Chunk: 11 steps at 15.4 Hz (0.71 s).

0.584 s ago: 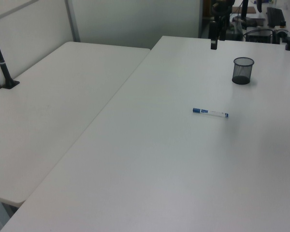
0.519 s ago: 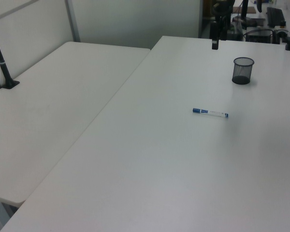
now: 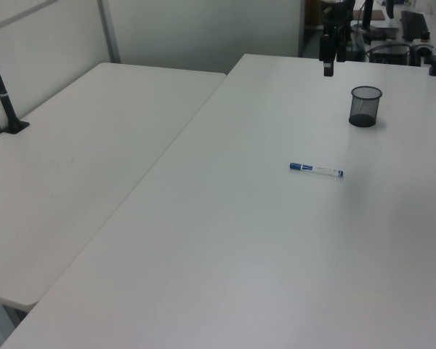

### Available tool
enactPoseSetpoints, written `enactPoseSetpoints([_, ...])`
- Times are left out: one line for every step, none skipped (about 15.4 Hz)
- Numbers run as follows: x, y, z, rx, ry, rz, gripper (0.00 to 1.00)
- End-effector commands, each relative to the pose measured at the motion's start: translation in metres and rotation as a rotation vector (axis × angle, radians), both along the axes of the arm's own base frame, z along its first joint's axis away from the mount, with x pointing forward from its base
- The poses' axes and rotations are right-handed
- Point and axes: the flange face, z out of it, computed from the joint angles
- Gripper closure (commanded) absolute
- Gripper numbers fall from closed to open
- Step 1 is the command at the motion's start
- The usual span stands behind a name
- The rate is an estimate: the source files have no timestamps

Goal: Insert the marker

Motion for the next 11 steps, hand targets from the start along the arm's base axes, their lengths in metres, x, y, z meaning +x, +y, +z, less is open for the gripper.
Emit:
enactPoseSetpoints([-0.008,0.002,0.005,-0.016,0.014,-0.004,0.00])
enactPoseSetpoints([-0.008,0.002,0.005,-0.016,0.014,-0.006,0.00])
enactPoseSetpoints([-0.008,0.003,0.005,-0.016,0.013,-0.006,0.00])
enactPoseSetpoints([-0.008,0.003,0.004,-0.016,0.013,-0.006,0.00])
enactPoseSetpoints([-0.007,0.004,0.003,-0.018,0.013,-0.005,0.00])
enactPoseSetpoints([-0.005,0.004,0.001,-0.018,0.012,-0.005,0.00])
enactPoseSetpoints([-0.001,0.006,-0.005,-0.018,0.012,0.006,0.00])
enactPoseSetpoints([0.007,0.007,-0.010,-0.018,-0.011,0.013,0.00])
enactPoseSetpoints([0.012,0.008,-0.015,-0.018,-0.024,0.023,0.00])
enactPoseSetpoints([0.015,0.009,-0.022,-0.014,-0.023,0.032,0.00])
enactPoseSetpoints([0.019,0.011,-0.031,-0.010,-0.014,0.038,0.00])
